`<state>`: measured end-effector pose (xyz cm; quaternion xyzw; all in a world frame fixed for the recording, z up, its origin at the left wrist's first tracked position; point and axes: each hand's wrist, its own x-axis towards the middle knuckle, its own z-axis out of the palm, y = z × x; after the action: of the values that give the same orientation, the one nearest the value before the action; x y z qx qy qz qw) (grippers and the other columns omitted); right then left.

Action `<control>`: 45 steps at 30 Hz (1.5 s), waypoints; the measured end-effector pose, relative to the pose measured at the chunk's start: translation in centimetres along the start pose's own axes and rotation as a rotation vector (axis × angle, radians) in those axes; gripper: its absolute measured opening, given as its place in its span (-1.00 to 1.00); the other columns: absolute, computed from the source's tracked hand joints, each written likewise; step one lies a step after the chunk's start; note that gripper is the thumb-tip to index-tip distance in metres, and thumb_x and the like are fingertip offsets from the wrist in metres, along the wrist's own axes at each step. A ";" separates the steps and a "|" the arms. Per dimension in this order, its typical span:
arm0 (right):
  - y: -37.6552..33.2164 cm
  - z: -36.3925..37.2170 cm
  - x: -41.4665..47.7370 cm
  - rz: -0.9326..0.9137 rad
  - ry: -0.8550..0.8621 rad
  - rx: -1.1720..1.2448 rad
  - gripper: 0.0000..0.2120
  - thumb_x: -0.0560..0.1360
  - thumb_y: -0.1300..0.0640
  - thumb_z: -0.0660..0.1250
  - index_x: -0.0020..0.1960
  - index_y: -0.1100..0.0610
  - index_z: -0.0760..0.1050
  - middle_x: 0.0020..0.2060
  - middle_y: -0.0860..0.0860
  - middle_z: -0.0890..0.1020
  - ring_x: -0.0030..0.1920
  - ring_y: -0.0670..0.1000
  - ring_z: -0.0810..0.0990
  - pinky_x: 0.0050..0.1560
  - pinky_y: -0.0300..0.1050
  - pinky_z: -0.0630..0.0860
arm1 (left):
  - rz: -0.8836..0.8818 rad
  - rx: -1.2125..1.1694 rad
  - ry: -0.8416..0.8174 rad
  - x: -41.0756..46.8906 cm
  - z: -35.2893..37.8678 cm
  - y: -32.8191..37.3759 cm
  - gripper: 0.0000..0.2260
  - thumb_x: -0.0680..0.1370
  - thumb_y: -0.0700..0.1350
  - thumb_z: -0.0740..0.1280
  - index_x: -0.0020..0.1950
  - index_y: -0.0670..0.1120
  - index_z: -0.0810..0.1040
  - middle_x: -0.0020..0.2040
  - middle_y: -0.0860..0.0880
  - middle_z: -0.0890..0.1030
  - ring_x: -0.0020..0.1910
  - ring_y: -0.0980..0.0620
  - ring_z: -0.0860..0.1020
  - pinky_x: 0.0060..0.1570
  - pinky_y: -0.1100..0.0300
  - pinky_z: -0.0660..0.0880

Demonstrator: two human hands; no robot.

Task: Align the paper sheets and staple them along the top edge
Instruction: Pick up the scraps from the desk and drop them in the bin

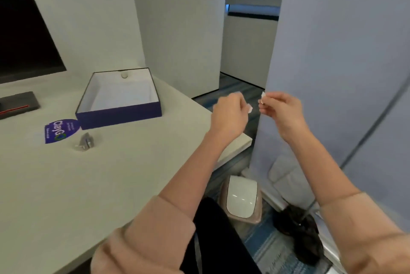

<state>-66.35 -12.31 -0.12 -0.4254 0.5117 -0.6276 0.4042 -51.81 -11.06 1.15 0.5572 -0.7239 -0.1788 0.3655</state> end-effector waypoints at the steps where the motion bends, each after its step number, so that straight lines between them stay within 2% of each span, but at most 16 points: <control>1: 0.8 -1.9 0.8 0.009 0.063 0.012 -0.92 0.48 0.32 0.37 -0.13 0.16 0.54 -0.26 0.11 0.62 -0.26 0.03 0.59 -0.14 -0.15 0.54 | 0.004 -0.030 -0.049 -0.1 2.4 0.9 -0.86 0.56 -0.06 0.27 -0.07 -0.12 0.55 -0.11 -0.09 0.65 -0.07 -0.14 0.59 -0.03 -0.02 0.55; 5: 6.7 -7.4 3.0 0.111 0.252 0.003 -0.92 0.48 0.33 0.36 -0.15 0.20 0.52 -0.30 0.12 0.57 -0.32 0.02 0.54 -0.24 -0.21 0.54 | -0.036 -0.102 -0.275 -1.4 11.3 1.7 -0.86 0.58 -0.10 0.25 -0.05 -0.15 0.51 -0.07 -0.16 0.63 -0.04 -0.18 0.57 -0.04 -0.08 0.54; 9: 15.1 -10.1 4.1 0.349 0.349 -0.055 -0.92 0.47 0.37 0.34 -0.14 0.23 0.53 -0.30 0.12 0.56 -0.32 0.02 0.53 -0.28 -0.20 0.53 | -0.138 -0.032 -0.464 -2.6 18.8 -2.2 -0.85 0.59 -0.11 0.24 0.01 -0.17 0.53 -0.01 -0.15 0.63 0.00 -0.15 0.58 -0.01 -0.02 0.55; 14: 24.9 -9.6 3.8 0.620 0.242 -0.197 -0.86 0.51 0.35 0.31 -0.20 0.18 0.53 -0.30 0.13 0.59 -0.29 0.03 0.56 -0.20 -0.12 0.55 | -0.358 0.096 -0.557 -1.3 24.0 -9.9 -0.81 0.58 -0.07 0.23 0.05 -0.13 0.56 0.04 -0.11 0.62 0.06 -0.13 0.58 -0.05 0.10 0.49; 17: 29.3 -8.6 3.7 0.708 0.161 -0.268 -0.88 0.48 0.34 0.32 -0.19 0.18 0.54 -0.33 0.11 0.60 -0.32 0.03 0.54 -0.28 -0.14 0.51 | -0.485 0.108 -0.596 0.2 26.2 -14.3 -0.84 0.53 -0.03 0.29 -0.04 -0.08 0.60 0.00 -0.07 0.66 0.03 -0.10 0.61 -0.01 0.10 0.55; 21: 34.0 -8.3 4.3 0.791 0.040 -0.427 -0.91 0.44 0.31 0.34 -0.19 0.17 0.58 -0.30 0.02 0.61 -0.29 -0.03 0.51 -0.28 -0.16 0.47 | -0.619 0.049 -0.705 1.0 29.4 -18.7 -0.94 0.53 -0.12 0.32 -0.12 -0.06 0.56 0.04 -0.08 0.67 0.06 -0.05 0.60 -0.05 0.22 0.44; 24: 36.5 -8.4 5.0 0.833 -0.010 -0.548 -0.92 0.41 0.27 0.38 -0.21 0.12 0.60 -0.22 0.00 0.65 -0.21 -0.05 0.54 -0.17 -0.16 0.45 | -0.725 0.085 -0.765 0.6 31.9 -21.3 -0.79 0.57 -0.10 0.23 0.10 -0.15 0.57 0.18 -0.15 0.60 0.19 -0.10 0.54 0.13 0.14 0.45; 27: 39.3 -8.8 5.8 0.858 -0.059 -0.643 -0.94 0.40 0.23 0.39 -0.18 0.11 0.63 -0.16 0.03 0.67 -0.16 -0.04 0.56 -0.13 -0.18 0.45 | -0.790 0.146 -0.784 1.0 34.0 -22.9 -0.62 0.62 -0.12 0.14 0.38 -0.27 0.41 0.38 -0.21 0.44 0.38 -0.17 0.39 0.37 0.03 0.31; 29: 40.8 -8.9 6.1 0.889 -0.098 -0.669 -0.89 0.38 0.21 0.38 -0.27 0.04 0.58 -0.24 -0.01 0.64 -0.16 0.00 0.58 -0.07 -0.06 0.57 | -0.802 0.140 -0.852 1.4 34.8 -23.0 -0.61 0.64 -0.15 0.13 0.42 -0.32 0.34 0.43 -0.24 0.37 0.43 -0.15 0.32 0.37 0.09 0.23; 31: 42.0 -8.7 6.3 0.903 -0.164 -0.696 -0.82 0.38 0.22 0.35 -0.33 -0.01 0.53 -0.31 -0.06 0.60 -0.16 0.02 0.58 -0.01 0.00 0.62 | -0.808 0.090 -0.907 1.5 35.6 -23.4 -0.63 0.63 -0.21 0.13 0.42 -0.31 0.34 0.43 -0.23 0.37 0.42 -0.11 0.33 0.28 0.18 0.26; 35: 43.7 -8.5 6.5 0.821 -0.278 -0.825 -0.71 0.36 0.26 0.32 -0.42 -0.09 0.46 -0.40 -0.15 0.55 -0.18 0.03 0.61 -0.06 -0.01 0.62 | -0.731 0.148 -0.905 1.4 36.3 -23.4 -0.63 0.65 -0.21 0.08 0.46 -0.22 0.31 0.46 -0.16 0.34 0.44 -0.07 0.31 0.25 0.25 0.15; 38: 44.9 -8.8 7.0 0.804 -0.292 -0.874 -0.70 0.38 0.20 0.34 -0.42 -0.12 0.46 -0.36 -0.07 0.59 -0.16 0.08 0.66 -0.05 -0.04 0.62 | -0.784 0.120 -0.889 1.2 36.6 -23.3 -0.64 0.67 -0.24 0.01 0.46 -0.29 0.27 0.47 -0.20 0.31 0.45 -0.12 0.29 0.17 0.30 0.18; 40: 45.2 -9.0 7.4 0.808 -0.310 -0.848 -0.76 0.41 0.27 0.30 -0.26 -0.06 0.60 -0.28 0.00 0.59 -0.18 0.07 0.60 -0.06 -0.04 0.59 | -0.695 0.198 -0.887 1.4 36.7 -23.5 -0.64 0.67 -0.25 0.01 0.44 -0.32 0.29 0.46 -0.24 0.31 0.43 -0.16 0.30 0.15 0.30 0.20; 42: 45.7 -9.2 7.7 0.822 -0.358 -0.819 -0.69 0.41 0.36 0.23 0.03 0.16 0.66 -0.19 0.06 0.60 -0.14 0.03 0.52 -0.12 -0.09 0.50 | -0.641 0.251 -0.866 1.2 37.4 -24.6 -0.63 0.67 -0.19 0.02 0.45 -0.23 0.32 0.44 -0.23 0.34 0.41 -0.19 0.32 0.27 0.17 0.28; 44: 45.7 -9.3 8.0 0.824 -0.418 -0.831 -0.62 0.40 0.39 0.19 0.11 0.23 0.64 -0.06 0.12 0.66 -0.03 0.07 0.56 -0.06 -0.10 0.50 | -0.566 0.306 -0.854 1.3 37.7 -25.9 -0.63 0.65 -0.17 0.02 0.45 -0.17 0.34 0.42 -0.22 0.37 0.39 -0.20 0.35 0.31 0.07 0.32; 45: 45.7 -9.3 8.0 0.818 -0.424 -0.842 -0.61 0.40 0.39 0.17 0.12 0.22 0.64 0.02 0.14 0.67 0.06 0.11 0.58 0.02 -0.08 0.52 | -0.555 0.296 -0.816 1.3 37.6 -25.8 -0.63 0.65 -0.19 0.01 0.44 -0.19 0.35 0.42 -0.22 0.37 0.39 -0.19 0.35 0.29 0.11 0.33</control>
<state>-74.37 -23.92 -45.30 -0.4332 0.7452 -0.0684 0.5024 -61.89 -26.03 -40.76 0.6587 -0.6501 -0.3677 -0.0906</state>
